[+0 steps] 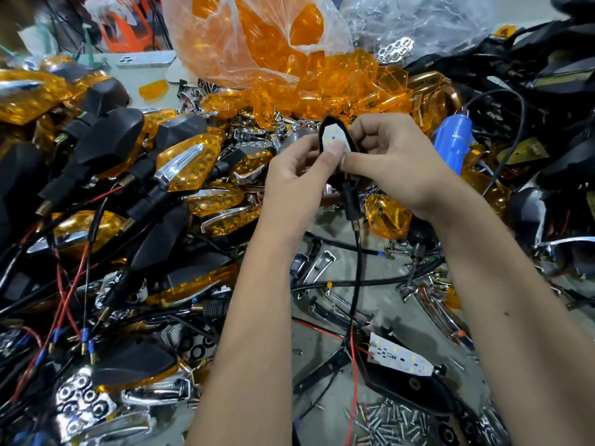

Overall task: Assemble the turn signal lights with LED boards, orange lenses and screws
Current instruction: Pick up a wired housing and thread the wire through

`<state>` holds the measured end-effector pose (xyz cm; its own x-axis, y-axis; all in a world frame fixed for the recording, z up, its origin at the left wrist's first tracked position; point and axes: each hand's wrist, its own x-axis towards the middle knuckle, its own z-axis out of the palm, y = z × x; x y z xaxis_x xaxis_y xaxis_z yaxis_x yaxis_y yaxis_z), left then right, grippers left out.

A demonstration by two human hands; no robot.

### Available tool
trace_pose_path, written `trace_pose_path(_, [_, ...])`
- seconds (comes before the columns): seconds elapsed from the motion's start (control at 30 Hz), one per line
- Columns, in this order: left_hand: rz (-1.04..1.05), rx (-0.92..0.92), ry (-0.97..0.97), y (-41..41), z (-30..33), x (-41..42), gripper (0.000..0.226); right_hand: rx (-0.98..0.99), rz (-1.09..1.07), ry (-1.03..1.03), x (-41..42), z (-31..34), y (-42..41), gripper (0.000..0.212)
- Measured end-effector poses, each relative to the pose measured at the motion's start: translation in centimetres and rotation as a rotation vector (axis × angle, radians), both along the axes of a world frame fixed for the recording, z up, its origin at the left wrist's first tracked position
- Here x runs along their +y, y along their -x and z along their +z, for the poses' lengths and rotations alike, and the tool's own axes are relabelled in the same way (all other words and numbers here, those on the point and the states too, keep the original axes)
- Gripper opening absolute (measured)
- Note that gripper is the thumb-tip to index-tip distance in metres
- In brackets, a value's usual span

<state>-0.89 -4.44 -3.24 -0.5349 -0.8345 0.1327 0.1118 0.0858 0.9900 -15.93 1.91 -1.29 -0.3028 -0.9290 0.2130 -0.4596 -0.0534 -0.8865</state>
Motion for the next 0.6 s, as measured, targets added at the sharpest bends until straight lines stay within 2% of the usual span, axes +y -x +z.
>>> trace_pose_path(0.1, [0.027, 0.015, -0.057, 0.12, -0.08, 0.21, 0.015, 0.031, 0.023, -0.036, 0.18, 0.26, 0.23, 0.005])
trace_pose_path(0.2, [0.045, -0.002, -0.079, 0.07, -0.37, 0.04, 0.019, -0.018, 0.050, -0.084, 0.51, 0.59, 0.40, 0.011])
trace_pose_path(0.33, [0.018, -0.090, 0.097, 0.25, -0.59, -0.14, 0.020, 0.004, -0.078, 0.021, 0.29, 0.52, 0.36, 0.029])
trace_pose_path(0.5, [-0.060, -0.182, 0.264, 0.32, -0.56, -0.17, 0.020, -0.055, -0.056, 0.043, 0.41, 0.27, 0.51, 0.024])
trace_pose_path(0.6, [-0.096, -0.200, 0.281, 0.21, -0.39, 0.07, 0.018, -0.110, -0.034, 0.069, 0.56, 0.18, 0.75, 0.019])
